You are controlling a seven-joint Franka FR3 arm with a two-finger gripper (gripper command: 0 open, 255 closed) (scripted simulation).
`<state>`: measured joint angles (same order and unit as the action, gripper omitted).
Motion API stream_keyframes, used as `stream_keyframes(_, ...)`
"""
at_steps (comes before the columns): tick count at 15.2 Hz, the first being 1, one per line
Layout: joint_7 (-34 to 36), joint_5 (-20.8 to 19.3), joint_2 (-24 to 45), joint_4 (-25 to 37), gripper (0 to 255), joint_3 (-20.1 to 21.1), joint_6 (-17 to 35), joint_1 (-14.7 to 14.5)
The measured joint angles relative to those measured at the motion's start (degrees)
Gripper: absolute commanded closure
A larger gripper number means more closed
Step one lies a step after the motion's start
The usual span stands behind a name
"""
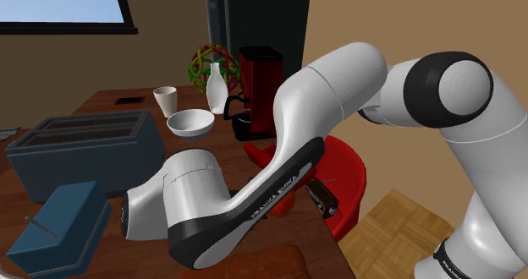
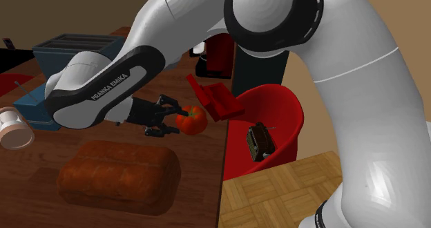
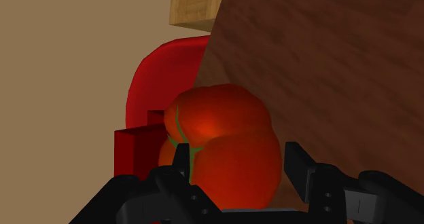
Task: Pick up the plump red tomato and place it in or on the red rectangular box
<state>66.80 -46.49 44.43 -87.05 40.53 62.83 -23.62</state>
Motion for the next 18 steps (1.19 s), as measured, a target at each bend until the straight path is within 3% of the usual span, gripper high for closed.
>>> stream_keyframes(9, -0.3, 0.2, -0.7, -0.2, 255, 0.2, -0.4, 0.2)
stream_keyframes(18, -2.8, 1.1, -4.1, 1.3, 255, 1.3, -4.0, 0.4)
